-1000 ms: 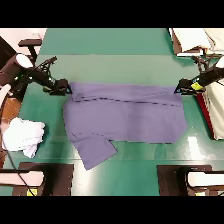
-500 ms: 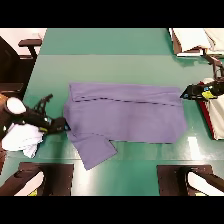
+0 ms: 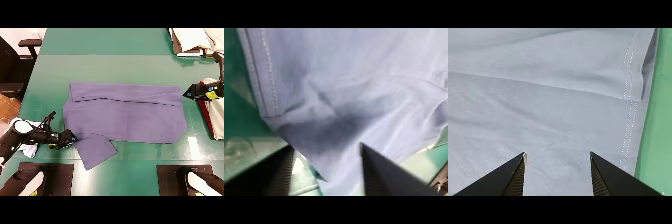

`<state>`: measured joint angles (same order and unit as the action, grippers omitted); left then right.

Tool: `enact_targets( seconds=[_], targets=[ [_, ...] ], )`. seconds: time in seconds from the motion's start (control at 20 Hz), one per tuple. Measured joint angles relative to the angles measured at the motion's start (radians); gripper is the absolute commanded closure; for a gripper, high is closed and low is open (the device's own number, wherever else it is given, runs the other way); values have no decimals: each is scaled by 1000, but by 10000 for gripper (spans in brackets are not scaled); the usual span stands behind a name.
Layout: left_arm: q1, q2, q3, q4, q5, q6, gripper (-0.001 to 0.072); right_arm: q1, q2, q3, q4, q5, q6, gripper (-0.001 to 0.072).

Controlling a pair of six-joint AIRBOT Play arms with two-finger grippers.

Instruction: Fold the shirts.

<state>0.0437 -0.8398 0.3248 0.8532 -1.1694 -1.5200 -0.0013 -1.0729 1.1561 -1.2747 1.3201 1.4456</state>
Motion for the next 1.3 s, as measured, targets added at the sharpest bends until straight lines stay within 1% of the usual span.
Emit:
enact_targets(
  seconds=[0.05,0.2,0.35,0.5,0.65,0.85,0.9,0.95,1.0,1.05,1.15,1.3],
  targets=[
    [0,1,-5,-18,6,10,681,0,1,0,0,0,0,260],
    [0,3,-13,-97,23,66,685,-6,2,-1,1,15,-1,260],
    [0,4,7,-133,21,103,685,-60,5,-43,0,70,-6,259],
    [0,5,43,-125,14,120,685,-169,24,-182,-4,117,-7,250],
    [0,5,68,-109,11,127,684,-281,28,-368,2,131,-7,251],
    [0,5,80,-99,9,130,685,-336,-9,-536,98,90,-43,263],
    [0,5,81,-95,8,131,684,-333,-22,-556,118,77,-51,289],
    [0,5,82,-94,8,131,685,-318,-37,-572,135,61,-58,426],
    [0,5,82,-92,8,132,685,-300,-48,-582,147,53,-61,614],
    [0,5,84,-86,3,132,686,-279,-58,-591,153,40,-65,695],
    [0,5,97,-64,-21,132,687,-234,-58,-600,156,33,-72,696],
    [0,21,133,7,-85,117,687,-188,5,-608,105,35,-77,696]
  ],
)
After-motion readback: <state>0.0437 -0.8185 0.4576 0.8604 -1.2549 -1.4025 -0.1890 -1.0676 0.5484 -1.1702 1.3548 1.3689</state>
